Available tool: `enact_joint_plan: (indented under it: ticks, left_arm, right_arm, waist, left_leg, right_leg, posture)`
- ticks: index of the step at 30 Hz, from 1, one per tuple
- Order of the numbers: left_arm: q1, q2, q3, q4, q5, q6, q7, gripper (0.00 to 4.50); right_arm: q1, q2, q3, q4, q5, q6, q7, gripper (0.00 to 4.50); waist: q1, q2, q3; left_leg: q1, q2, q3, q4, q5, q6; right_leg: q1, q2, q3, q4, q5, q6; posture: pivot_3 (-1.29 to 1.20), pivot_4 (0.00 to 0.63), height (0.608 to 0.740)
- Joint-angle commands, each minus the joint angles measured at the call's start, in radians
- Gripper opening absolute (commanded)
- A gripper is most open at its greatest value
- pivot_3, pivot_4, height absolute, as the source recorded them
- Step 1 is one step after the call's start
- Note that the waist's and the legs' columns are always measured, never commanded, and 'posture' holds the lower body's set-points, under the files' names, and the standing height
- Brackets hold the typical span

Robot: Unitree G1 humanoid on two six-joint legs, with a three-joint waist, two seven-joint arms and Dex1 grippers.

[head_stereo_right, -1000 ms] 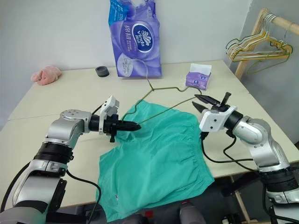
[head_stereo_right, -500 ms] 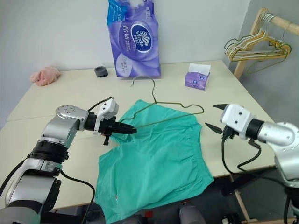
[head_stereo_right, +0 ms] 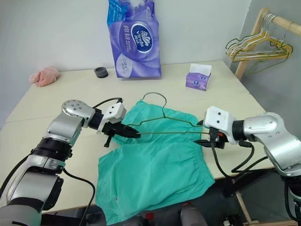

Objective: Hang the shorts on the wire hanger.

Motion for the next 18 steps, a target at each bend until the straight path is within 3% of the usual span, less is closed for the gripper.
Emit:
enact_joint_plan:
  ticks: [1,10,13,18]
  left_arm:
    - [-0.010,0.007,0.005,-0.035,0.006,-0.026,0.001,0.00]
    - [-0.003,0.003,0.003,-0.028,0.033,-0.069,0.013,0.00]
    - [-0.001,0.002,0.002,-0.027,0.036,-0.076,0.015,0.00]
    - [0.002,0.003,0.000,-0.019,0.048,-0.094,0.018,0.00]
  right_arm:
    - [-0.057,0.001,0.039,0.026,-0.040,0.021,0.010,3.36]
    - [-0.121,0.011,0.129,0.079,-0.111,0.042,0.044,3.36]
    - [-0.130,0.024,0.157,0.103,-0.142,0.036,0.042,2.77]
    - [-0.140,0.049,0.170,0.132,-0.172,0.038,0.045,1.07]
  waist:
    - [0.000,0.000,0.000]
    - [0.000,0.000,0.000]
    - [0.000,0.000,0.000]
    - [-0.001,0.000,0.000]
  left_leg:
    - [0.000,0.000,0.000,0.000,0.000,0.000]
    - [0.000,0.000,0.000,0.000,0.000,0.000]
    - [0.000,0.000,-0.001,0.000,0.000,0.000]
    - [0.000,0.000,-0.001,0.000,0.000,0.000]
  right_leg:
    - [0.000,0.000,0.000,0.000,0.000,0.000]
    - [0.000,0.000,0.000,0.000,0.000,-0.001]
    - [-0.001,0.000,0.000,0.000,0.000,-0.001]
    - [-0.001,0.000,0.000,0.000,0.001,-0.001]
  posture:
    - [-0.18,0.079,0.740]
    - [-0.18,0.080,0.740]
    - [-0.18,0.080,0.740]
    - [-0.18,0.084,0.740]
